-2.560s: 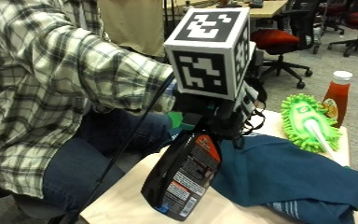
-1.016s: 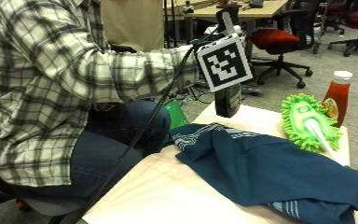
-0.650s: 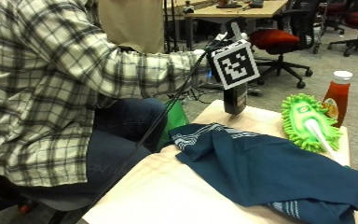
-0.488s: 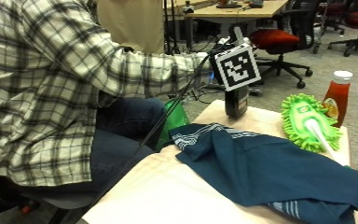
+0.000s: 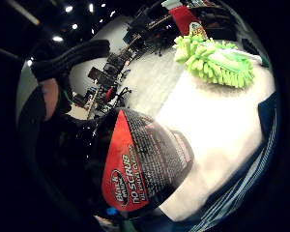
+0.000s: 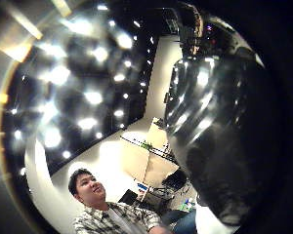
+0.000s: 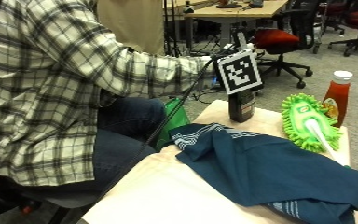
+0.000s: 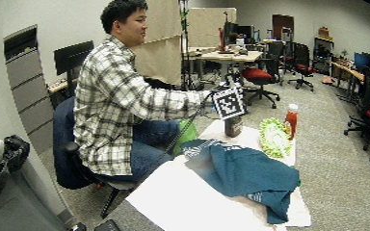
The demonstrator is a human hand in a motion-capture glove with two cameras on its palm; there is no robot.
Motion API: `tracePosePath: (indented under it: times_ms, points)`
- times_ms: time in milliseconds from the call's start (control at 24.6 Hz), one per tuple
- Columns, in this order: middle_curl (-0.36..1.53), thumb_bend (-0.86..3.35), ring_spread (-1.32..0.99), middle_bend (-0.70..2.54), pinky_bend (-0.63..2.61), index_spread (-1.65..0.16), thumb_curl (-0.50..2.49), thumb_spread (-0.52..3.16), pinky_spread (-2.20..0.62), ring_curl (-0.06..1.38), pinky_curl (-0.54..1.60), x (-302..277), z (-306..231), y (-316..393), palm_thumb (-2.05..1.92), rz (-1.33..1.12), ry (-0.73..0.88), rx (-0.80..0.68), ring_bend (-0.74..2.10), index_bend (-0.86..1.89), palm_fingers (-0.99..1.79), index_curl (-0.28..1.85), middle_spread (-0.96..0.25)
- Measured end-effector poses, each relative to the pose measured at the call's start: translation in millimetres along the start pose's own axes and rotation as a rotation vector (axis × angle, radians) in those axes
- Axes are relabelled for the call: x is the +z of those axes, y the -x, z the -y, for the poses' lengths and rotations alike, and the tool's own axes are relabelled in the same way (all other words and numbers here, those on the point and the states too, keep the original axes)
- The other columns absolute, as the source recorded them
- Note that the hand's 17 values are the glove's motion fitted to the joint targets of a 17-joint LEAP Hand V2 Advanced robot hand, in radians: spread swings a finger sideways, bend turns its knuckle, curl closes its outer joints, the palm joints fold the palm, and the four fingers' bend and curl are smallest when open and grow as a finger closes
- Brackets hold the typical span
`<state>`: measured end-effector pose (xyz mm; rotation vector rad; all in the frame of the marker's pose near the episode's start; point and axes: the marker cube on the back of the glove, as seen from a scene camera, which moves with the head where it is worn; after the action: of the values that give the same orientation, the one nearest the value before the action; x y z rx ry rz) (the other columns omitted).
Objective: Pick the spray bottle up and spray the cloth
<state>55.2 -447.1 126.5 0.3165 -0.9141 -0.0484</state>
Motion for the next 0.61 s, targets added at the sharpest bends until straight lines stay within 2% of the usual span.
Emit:
tracePosePath:
  times_ms: [609]
  points:
    - [0.51,-0.04,-0.17,0.57,0.23,-0.24,0.74,0.42,0.01,0.48,0.42,-9.4,-4.7,-2.4,1.09,0.077,0.108,0.047,0.51,0.08,0.97,0.49,-0.08]
